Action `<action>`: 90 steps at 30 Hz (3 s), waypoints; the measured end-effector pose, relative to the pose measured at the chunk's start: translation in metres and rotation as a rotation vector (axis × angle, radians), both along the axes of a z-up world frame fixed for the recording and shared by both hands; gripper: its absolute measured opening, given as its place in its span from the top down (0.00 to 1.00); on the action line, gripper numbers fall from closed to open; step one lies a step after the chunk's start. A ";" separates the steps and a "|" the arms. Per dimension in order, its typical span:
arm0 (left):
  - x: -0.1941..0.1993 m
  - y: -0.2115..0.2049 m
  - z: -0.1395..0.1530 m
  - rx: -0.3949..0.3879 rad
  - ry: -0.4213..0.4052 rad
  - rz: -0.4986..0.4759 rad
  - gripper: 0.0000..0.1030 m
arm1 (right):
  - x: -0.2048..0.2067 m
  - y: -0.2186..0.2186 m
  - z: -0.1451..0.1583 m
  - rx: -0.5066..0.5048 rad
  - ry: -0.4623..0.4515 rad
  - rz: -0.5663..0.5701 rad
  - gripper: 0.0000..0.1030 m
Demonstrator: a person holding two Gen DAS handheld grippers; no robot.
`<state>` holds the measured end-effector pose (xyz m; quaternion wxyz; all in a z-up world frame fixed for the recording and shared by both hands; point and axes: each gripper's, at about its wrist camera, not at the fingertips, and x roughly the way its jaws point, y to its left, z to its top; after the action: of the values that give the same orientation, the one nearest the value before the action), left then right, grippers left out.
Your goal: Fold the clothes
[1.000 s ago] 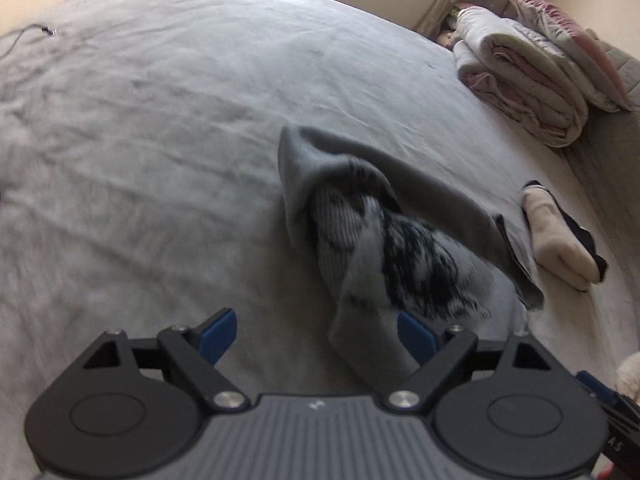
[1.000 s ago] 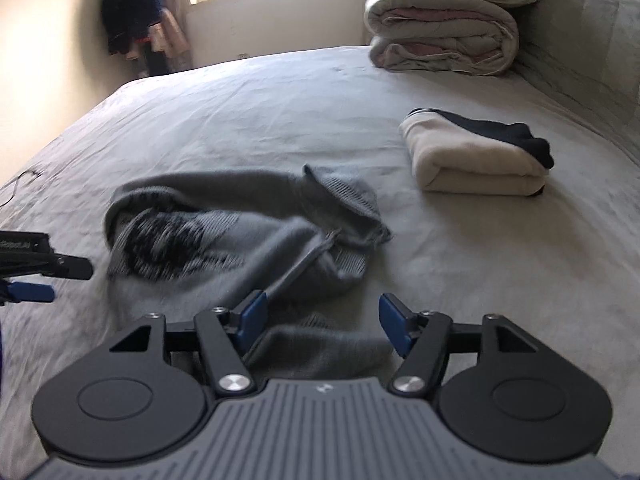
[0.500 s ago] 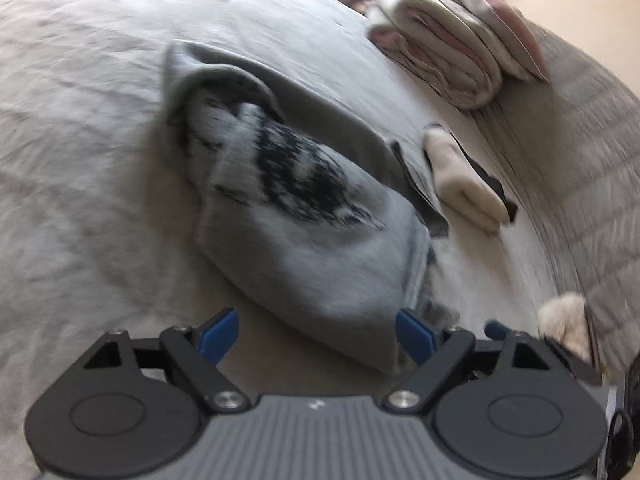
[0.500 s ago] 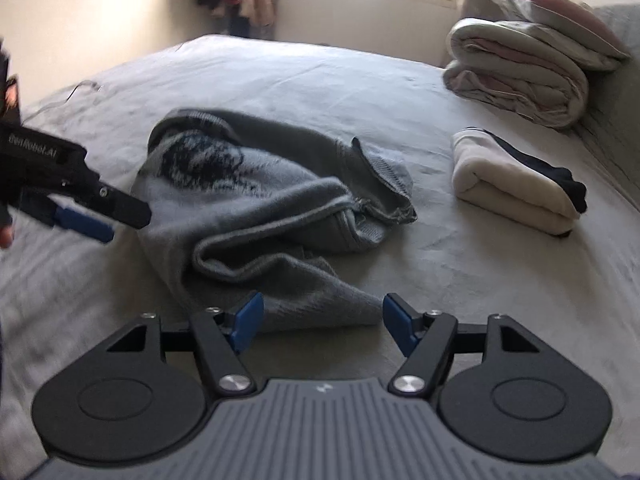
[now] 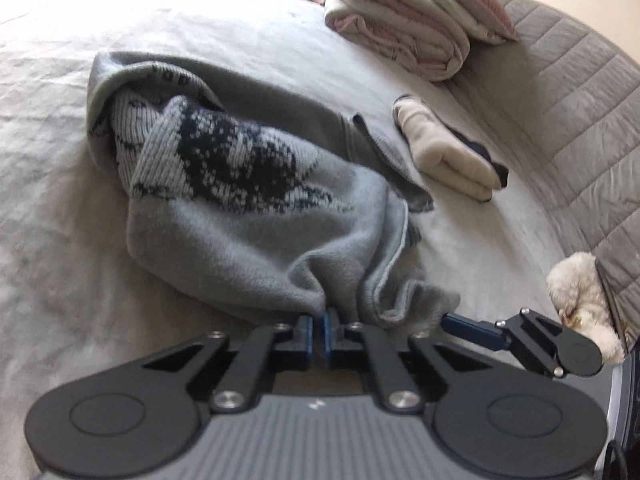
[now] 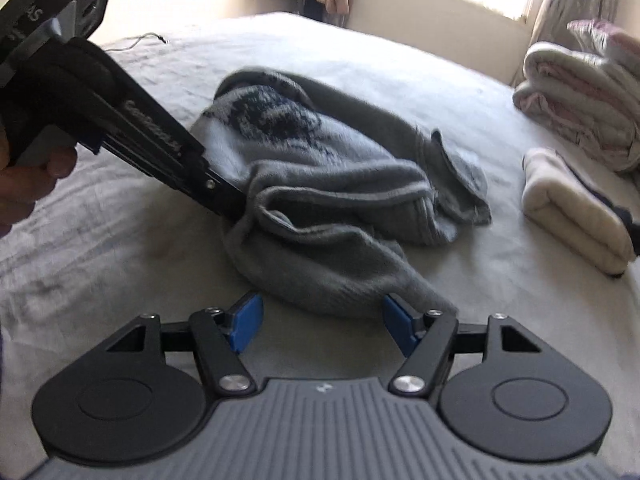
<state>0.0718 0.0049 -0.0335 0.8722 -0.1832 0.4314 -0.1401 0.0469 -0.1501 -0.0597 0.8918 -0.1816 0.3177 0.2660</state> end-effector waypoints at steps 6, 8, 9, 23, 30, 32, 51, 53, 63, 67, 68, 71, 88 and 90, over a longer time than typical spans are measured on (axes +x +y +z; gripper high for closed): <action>-0.007 0.007 0.015 -0.066 -0.107 0.007 0.96 | -0.003 0.017 0.001 -0.024 -0.050 0.038 0.32; -0.009 0.008 0.022 -0.089 -0.147 0.002 0.96 | 0.001 0.024 -0.003 -0.043 -0.038 0.026 0.34; -0.011 0.009 0.025 -0.095 -0.167 -0.003 0.96 | 0.003 0.027 -0.005 -0.048 -0.028 0.016 0.39; -0.023 0.048 0.055 -0.157 -0.310 0.057 0.96 | 0.035 0.001 0.043 0.743 0.379 0.011 0.90; -0.035 0.081 0.067 -0.203 -0.351 0.162 0.54 | 0.034 -0.029 0.062 1.075 0.417 -0.012 0.90; -0.035 0.087 0.063 -0.190 -0.326 0.186 0.52 | 0.035 -0.041 0.066 1.137 0.399 -0.044 0.90; 0.004 0.062 -0.007 -0.109 -0.045 0.169 0.52 | 0.065 -0.142 -0.014 0.966 0.420 -0.779 0.91; 0.008 0.053 -0.014 -0.152 -0.026 0.121 0.52 | 0.067 -0.138 -0.018 0.918 0.410 -0.756 0.91; 0.004 0.004 -0.017 0.003 -0.160 -0.001 0.75 | 0.061 -0.141 -0.014 0.944 0.435 -0.669 0.72; -0.003 -0.001 -0.004 0.065 -0.223 0.005 0.90 | 0.054 -0.139 -0.005 0.890 0.417 -0.630 0.51; -0.005 0.000 0.001 0.078 -0.234 0.015 0.91 | 0.053 -0.138 -0.003 0.868 0.407 -0.618 0.50; -0.015 0.007 0.018 0.081 -0.266 0.059 0.92 | 0.048 -0.132 0.003 0.812 0.370 -0.582 0.47; -0.067 0.050 0.081 -0.033 -0.478 0.205 0.95 | 0.020 -0.072 0.019 0.667 0.348 -0.389 0.46; -0.065 0.053 0.081 -0.054 -0.479 0.213 0.95 | 0.020 -0.065 0.018 0.661 0.355 -0.374 0.46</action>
<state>0.0072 0.0581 0.0470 0.9541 -0.2123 0.1870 -0.0982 0.0665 -0.2147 -0.0420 0.8665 0.2236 0.3915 0.2143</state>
